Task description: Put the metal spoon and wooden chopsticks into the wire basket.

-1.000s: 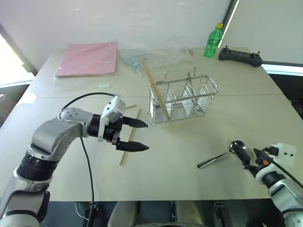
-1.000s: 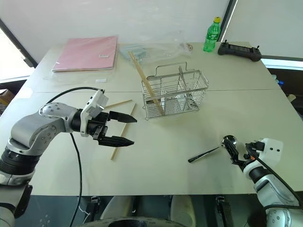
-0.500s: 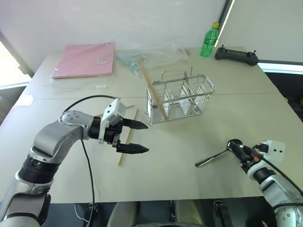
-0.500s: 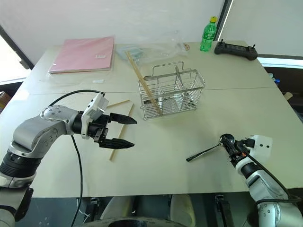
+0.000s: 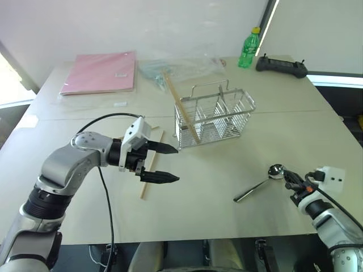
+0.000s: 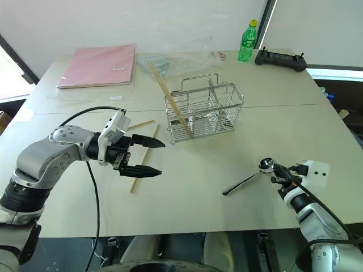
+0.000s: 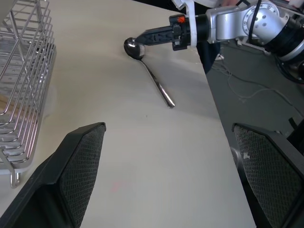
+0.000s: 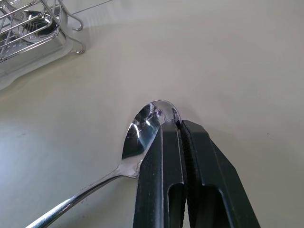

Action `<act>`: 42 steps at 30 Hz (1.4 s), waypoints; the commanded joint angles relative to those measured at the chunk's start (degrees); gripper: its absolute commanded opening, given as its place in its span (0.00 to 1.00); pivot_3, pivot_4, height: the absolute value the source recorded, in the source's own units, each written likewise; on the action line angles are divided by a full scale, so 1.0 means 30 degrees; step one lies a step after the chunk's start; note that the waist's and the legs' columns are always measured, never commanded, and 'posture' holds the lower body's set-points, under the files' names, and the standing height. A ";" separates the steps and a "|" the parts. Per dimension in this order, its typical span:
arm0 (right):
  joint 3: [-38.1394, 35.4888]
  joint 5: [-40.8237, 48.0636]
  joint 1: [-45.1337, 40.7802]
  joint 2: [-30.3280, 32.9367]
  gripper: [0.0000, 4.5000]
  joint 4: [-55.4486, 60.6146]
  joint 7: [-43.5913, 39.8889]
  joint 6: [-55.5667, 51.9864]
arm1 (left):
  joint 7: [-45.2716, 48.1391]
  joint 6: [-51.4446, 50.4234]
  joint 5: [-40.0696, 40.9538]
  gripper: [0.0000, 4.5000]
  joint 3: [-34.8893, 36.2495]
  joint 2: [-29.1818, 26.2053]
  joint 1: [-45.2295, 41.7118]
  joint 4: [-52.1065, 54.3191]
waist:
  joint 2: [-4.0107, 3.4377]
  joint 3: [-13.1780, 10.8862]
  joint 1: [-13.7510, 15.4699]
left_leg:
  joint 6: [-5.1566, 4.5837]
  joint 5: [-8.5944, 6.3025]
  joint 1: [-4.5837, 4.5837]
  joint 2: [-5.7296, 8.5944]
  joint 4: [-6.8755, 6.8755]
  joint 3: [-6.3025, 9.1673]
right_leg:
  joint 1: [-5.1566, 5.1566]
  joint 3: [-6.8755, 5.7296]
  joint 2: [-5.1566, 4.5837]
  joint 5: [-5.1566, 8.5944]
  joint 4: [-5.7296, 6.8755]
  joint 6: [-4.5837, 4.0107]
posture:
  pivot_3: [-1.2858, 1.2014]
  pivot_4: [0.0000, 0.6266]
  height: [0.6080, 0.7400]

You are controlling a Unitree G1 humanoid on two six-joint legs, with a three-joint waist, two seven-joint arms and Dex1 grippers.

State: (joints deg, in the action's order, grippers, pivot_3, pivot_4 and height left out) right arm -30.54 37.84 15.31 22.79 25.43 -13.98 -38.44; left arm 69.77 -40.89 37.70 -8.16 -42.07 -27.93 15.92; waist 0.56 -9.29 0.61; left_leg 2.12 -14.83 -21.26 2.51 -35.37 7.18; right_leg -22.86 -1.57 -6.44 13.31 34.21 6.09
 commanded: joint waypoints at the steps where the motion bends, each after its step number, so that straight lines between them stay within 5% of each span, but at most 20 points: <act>1: -0.1689 0.1404 -0.1422 0.1447 0.01 0.1879 0.0545 -0.0600 | -0.0059 0.0342 -0.0025 1.00 0.0348 0.0179 -0.0514 0.0107 | -0.0023 -0.0010 -0.0022 | 0.0000 0.0000 -0.0002 0.0001 -0.0005 -0.0003 | 0.0000 0.0005 -0.0001 -0.0001 -0.0001 -0.0002 | 0.52 0.24 0.86; 8: -0.3303 0.3817 -0.5059 0.4562 0.01 0.2161 0.1629 -0.2691 | -0.0112 0.0540 -0.0264 1.00 0.0312 0.0604 -0.0699 -0.0163 | -0.0017 -0.0008 0.0007 | -0.0003 0.0002 -0.0007 -0.0006 -0.0011 -0.0004 | 0.0001 -0.0009 0.0017 -0.0009 -0.0001 -0.0013 | 0.52 0.24 0.86; 14: -0.3008 0.3315 -0.3591 0.4221 0.01 0.1911 0.1645 -0.3024 | -0.0227 0.0546 -0.0292 1.00 0.0395 0.0785 -0.0638 -0.0121 | 0.0031 0.0002 0.0076 | -0.0004 0.0002 -0.0043 0.0010 -0.0007 0.0009 | 0.0002 -0.0019 0.0004 -0.0005 -0.0027 -0.0005 | 0.52 0.24 0.86; 17: -0.2909 0.3497 -0.2784 0.3287 0.18 0.2161 0.1943 -0.2941 | -0.0230 0.0529 -0.0218 1.00 0.0474 0.0657 -0.0540 -0.0039 | 0.0023 0.0000 0.0015 | -0.0005 0.0002 -0.0039 0.0015 -0.0011 -0.0003 | 0.0001 -0.0005 -0.0005 -0.0006 -0.0025 -0.0003 | 0.52 0.24 0.86; 20: -0.2319 0.2820 -0.2175 0.2779 0.50 0.2534 0.2223 -0.2671 | -0.0200 0.0475 -0.0177 1.00 0.0508 0.0528 -0.0517 0.0001 | 0.0013 0.0001 -0.0033 | -0.0006 0.0002 -0.0013 0.0005 -0.0014 -0.0018 | 0.0001 -0.0003 -0.0003 -0.0009 -0.0006 -0.0008 | 0.52 0.24 0.86; 30: -0.0711 0.2733 -0.1174 -0.0258 0.50 0.2175 0.2788 -0.2250 | -0.0234 0.0401 -0.0122 1.00 0.0494 0.0441 -0.0574 0.0112 | 0.0003 -0.0002 -0.0003 | -0.0006 0.0002 -0.0016 -0.0089 -0.0021 -0.0002 | -0.0011 0.0002 0.0110 -0.0039 -0.0007 -0.0065 | 0.52 0.24 0.86; 42: 0.0250 0.1620 -0.0647 -0.1011 0.50 0.1044 0.2343 -0.0948 | -0.0323 0.0267 0.0018 1.00 0.0589 0.0356 -0.0619 0.0261 | 0.0000 -0.0003 0.0003 | -0.0005 0.0002 -0.0020 -0.0089 -0.0021 0.0002 | -0.0014 0.0006 0.0116 -0.0038 -0.0010 -0.0064 | 0.52 0.24 0.86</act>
State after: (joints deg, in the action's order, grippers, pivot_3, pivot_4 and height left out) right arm -29.71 43.08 13.05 20.17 27.82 -6.44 -42.77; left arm 68.61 -40.03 36.87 -8.04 -40.29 -29.21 14.83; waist 0.56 -9.30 0.62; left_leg 2.10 -14.82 -21.32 2.25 -35.44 7.19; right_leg -22.90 -1.55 -6.09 13.20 34.18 5.90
